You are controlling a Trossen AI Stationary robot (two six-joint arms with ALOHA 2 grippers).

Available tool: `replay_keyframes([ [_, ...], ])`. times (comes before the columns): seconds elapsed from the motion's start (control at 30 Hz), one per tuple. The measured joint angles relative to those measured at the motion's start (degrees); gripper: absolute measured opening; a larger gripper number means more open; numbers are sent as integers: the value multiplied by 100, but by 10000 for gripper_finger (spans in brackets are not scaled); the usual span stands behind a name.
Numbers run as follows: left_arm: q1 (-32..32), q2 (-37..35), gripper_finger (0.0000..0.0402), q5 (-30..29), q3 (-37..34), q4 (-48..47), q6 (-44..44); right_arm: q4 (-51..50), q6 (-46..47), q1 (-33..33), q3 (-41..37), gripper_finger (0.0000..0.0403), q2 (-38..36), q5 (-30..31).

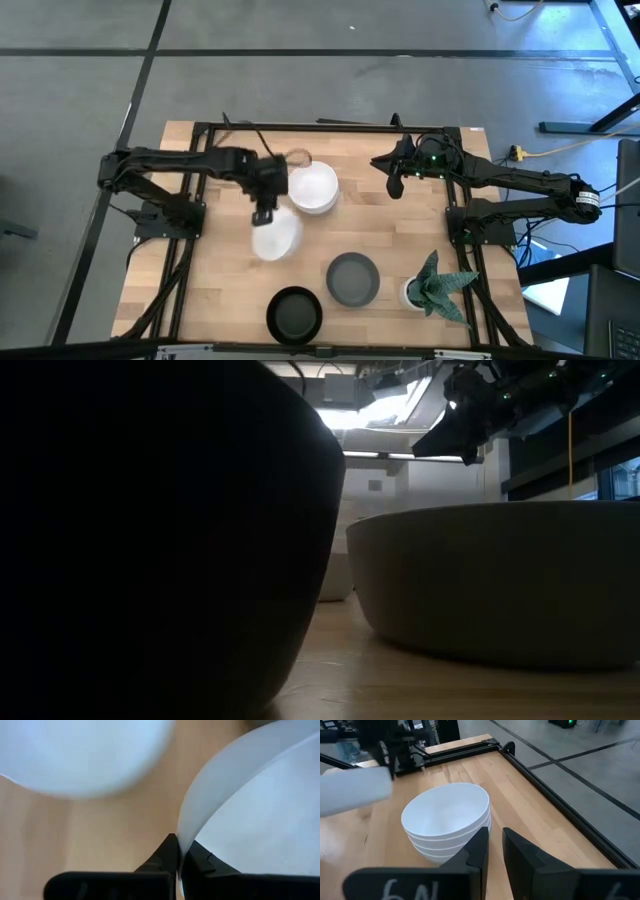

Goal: Nest bowls inside each other
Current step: Stack the white bowl on the white bowl

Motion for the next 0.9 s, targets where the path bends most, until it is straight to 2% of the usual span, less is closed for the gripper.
replay_keyframes([
  [0.27, 729, -342, 1, 294, 0, 1287, -79, 31, 158, 0, 0, 58, 0, 2],
  [0.33, 871, -358, 0, 149, 0, 1539, -345, 29, 161, 0, 0, 58, 0, 2],
  [0.43, 1127, -347, 0, -406, 0, 1599, -735, 42, 161, 0, 0, 58, 0, 2],
  [0.57, 1440, -302, 0, -834, 0, 1767, -760, 88, 158, 0, 0, 58, 0, 2],
  [0.73, 1634, -170, 0, -633, 10, 2078, -777, 121, 156, 0, 0, 58, 0, 2],
  [0.9, 1708, 163, 0, -266, 7, 1833, -918, 119, 161, -2, 0, 58, 0, 2],
])
